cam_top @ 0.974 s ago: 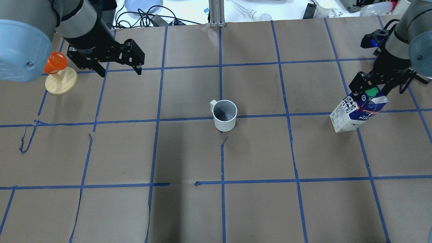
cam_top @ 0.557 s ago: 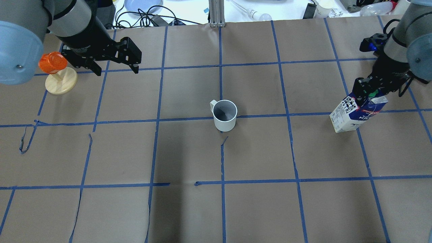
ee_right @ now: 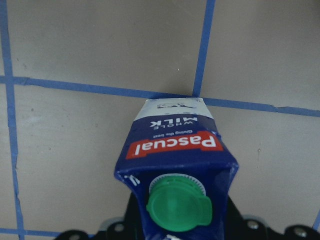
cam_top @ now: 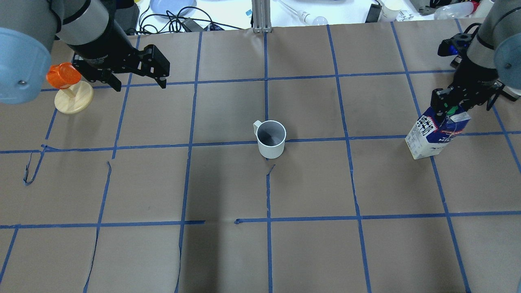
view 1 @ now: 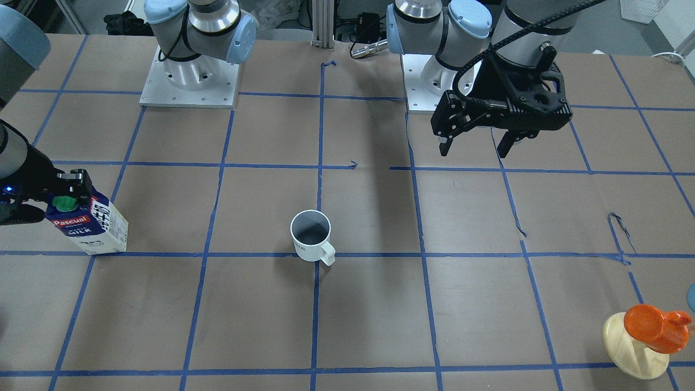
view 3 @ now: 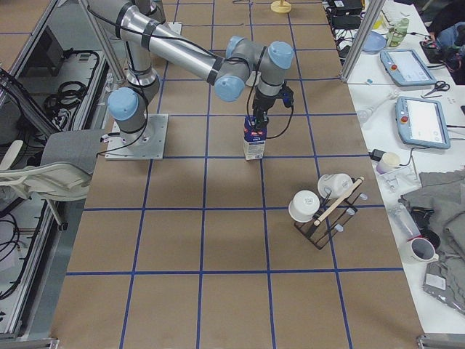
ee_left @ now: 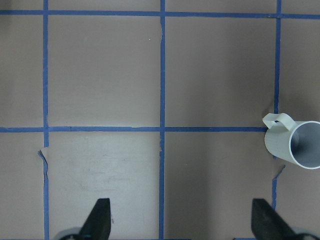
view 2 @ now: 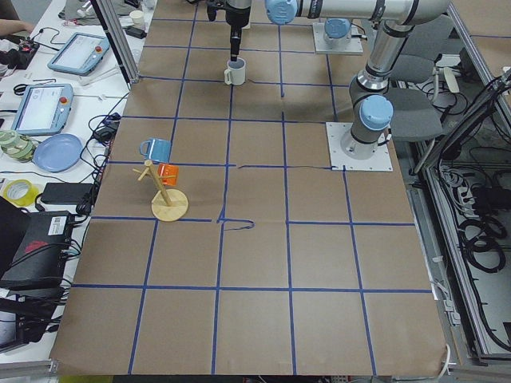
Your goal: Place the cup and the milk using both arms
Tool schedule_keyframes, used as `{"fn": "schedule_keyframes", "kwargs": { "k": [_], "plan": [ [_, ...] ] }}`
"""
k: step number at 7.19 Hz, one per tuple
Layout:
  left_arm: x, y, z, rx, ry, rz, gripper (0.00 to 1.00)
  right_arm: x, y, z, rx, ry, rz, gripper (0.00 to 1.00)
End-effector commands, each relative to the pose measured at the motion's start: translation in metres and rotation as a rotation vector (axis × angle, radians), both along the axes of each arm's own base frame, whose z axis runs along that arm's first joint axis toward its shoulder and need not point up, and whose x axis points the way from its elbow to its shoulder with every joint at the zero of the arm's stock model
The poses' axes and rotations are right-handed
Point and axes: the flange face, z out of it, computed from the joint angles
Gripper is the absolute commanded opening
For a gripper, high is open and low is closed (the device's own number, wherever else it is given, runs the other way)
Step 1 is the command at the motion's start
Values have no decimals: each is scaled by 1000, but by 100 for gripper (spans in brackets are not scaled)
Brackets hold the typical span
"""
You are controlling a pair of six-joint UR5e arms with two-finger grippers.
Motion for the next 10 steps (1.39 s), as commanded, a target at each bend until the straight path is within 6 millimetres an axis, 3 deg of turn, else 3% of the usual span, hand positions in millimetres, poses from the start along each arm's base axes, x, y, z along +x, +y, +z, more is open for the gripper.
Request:
{"fn": "schedule_keyframes", "kwargs": {
  "k": [1,2,5,10],
  "plan": [
    [-1,0,1,-4,0,1,100,46,-12,21,-38,14,-34,57],
    [-1,0,1,-5,2,1,100,61,-14,23,-33,17,-26,52],
    [-2,0,-1,-1,2,1,100,57,-13,18,11,51,4,33],
    [-3,-1,-2,2,4,1,100,56,-12,20,23,53,8,17]
  ]
}}
